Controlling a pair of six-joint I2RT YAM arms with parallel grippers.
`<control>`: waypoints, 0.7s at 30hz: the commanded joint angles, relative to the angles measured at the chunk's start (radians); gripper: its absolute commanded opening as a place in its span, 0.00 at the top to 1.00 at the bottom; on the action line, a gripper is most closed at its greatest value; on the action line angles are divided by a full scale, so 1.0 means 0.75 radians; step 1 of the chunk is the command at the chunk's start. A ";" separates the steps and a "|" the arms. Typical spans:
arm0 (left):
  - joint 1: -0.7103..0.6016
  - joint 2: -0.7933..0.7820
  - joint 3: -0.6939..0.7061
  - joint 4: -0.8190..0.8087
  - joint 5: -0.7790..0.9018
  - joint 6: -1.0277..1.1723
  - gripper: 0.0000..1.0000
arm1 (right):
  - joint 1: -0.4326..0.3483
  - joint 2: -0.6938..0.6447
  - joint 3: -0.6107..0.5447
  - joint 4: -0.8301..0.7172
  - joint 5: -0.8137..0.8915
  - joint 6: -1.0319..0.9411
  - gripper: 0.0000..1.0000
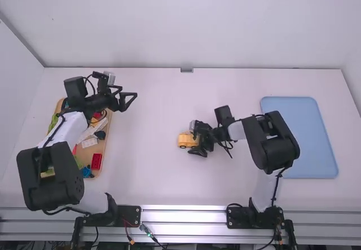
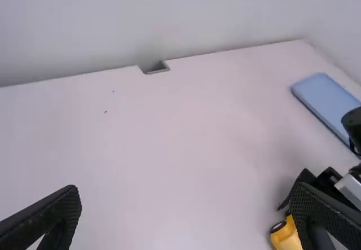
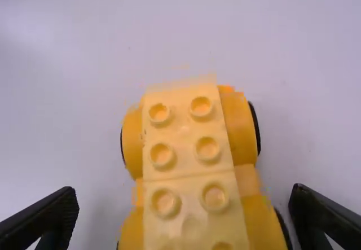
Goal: Assemble lego blocks to make yellow taxi
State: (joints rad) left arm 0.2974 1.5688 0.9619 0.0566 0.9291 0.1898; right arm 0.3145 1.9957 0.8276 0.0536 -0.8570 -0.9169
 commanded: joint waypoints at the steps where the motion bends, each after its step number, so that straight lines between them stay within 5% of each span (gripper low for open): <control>1: 0.005 0.007 -0.010 -0.026 -0.127 -0.068 0.01 | 0.021 -0.108 0.041 -0.093 0.182 -0.011 0.01; 11: 0.005 0.007 -0.010 -0.171 -0.575 -0.234 0.01 | 0.067 -0.534 0.056 -0.269 0.731 0.138 0.01; 21: 0.005 0.007 0.012 -0.321 -1.004 -0.359 0.01 | 0.060 -0.621 0.056 -0.223 0.756 0.141 0.01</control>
State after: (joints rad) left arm 0.2974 1.5688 0.9623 -0.1780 0.2867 -0.0360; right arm 0.3637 1.5406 0.8562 -0.1154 -0.3042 -0.8185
